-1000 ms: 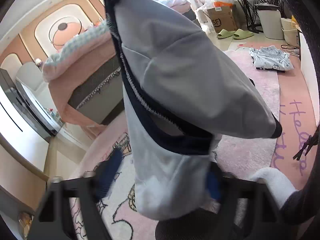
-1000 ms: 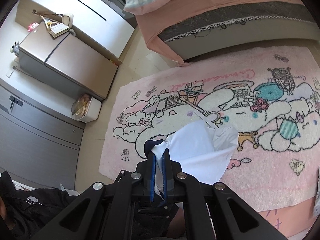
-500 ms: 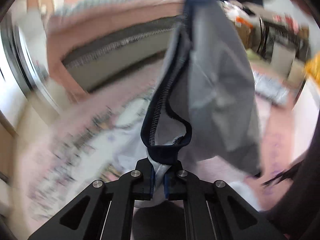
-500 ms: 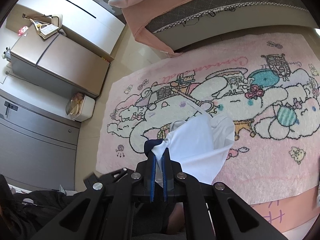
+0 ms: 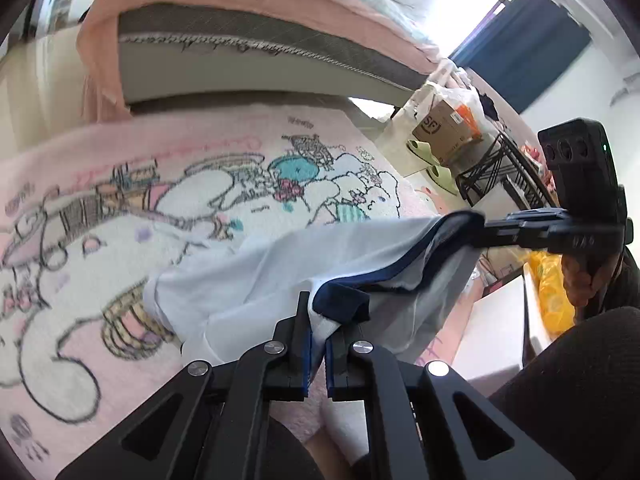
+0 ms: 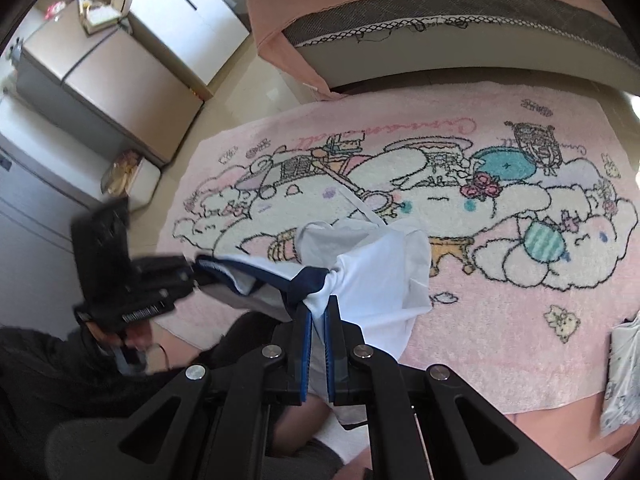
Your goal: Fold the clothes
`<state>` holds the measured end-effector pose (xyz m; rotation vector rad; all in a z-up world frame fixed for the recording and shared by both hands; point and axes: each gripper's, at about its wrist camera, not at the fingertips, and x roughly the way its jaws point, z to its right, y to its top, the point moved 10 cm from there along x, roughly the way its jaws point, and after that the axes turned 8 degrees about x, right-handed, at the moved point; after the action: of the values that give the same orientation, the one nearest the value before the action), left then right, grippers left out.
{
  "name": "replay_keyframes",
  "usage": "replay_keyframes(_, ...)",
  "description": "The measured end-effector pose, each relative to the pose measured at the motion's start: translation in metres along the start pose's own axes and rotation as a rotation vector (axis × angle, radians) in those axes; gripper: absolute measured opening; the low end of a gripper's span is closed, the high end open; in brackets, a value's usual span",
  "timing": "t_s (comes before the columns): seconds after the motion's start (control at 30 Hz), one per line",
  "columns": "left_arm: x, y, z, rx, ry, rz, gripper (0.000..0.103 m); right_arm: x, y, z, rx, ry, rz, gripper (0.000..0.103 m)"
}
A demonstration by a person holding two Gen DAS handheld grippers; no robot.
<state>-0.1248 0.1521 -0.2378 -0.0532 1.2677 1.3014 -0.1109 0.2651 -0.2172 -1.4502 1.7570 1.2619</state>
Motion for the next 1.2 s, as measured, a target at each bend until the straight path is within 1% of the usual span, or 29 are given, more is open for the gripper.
replay_keyframes(0.1, 0.004, 0.007, -0.001, -0.022, -0.048, -0.012, 0.004, 0.005, -0.009, -0.001, -0.072, -0.066, -0.01, 0.003)
replay_keyframes(0.13, 0.005, 0.008, -0.001, -0.032, -0.065, -0.015, 0.004, 0.006, -0.012, -0.002, -0.085, -0.076, -0.015, 0.003)
replay_keyframes(0.27, 0.006, 0.014, -0.003, -0.079, -0.13, -0.025, 0.004, 0.012, -0.02, -0.005, -0.115, -0.077, -0.025, 0.003)
replay_keyframes(0.33, 0.002, 0.019, -0.003, -0.088, -0.151, -0.024, 0.004, 0.015, -0.023, -0.004, -0.134, -0.085, -0.027, 0.003)
replay_keyframes(0.47, -0.006, 0.033, 0.0, -0.045, -0.138, -0.02, 0.004, 0.024, -0.027, 0.0, -0.191, -0.114, -0.032, 0.003)
replay_keyframes(0.6, -0.009, 0.045, 0.003, -0.017, -0.15, -0.021, 0.004, 0.032, -0.026, 0.007, -0.179, -0.107, -0.03, 0.003)
replay_keyframes(0.7, -0.009, 0.054, 0.003, -0.005, -0.154, -0.022, 0.004, 0.032, -0.025, 0.009, -0.196, -0.122, -0.012, 0.003)
replay_keyframes(0.8, -0.002, 0.06, -0.003, -0.034, -0.165, -0.026, 0.004, 0.034, -0.026, 0.01, -0.237, -0.148, -0.002, 0.003)
replay_keyframes(0.93, 0.005, 0.066, -0.007, -0.066, -0.187, -0.038, 0.004, 0.039, -0.027, 0.012, -0.259, -0.169, -0.008, 0.004)
replay_keyframes(1.2, 0.011, 0.078, -0.005, -0.015, -0.165, -0.076, 0.004, 0.046, -0.026, 0.023, -0.293, -0.217, 0.005, 0.004)
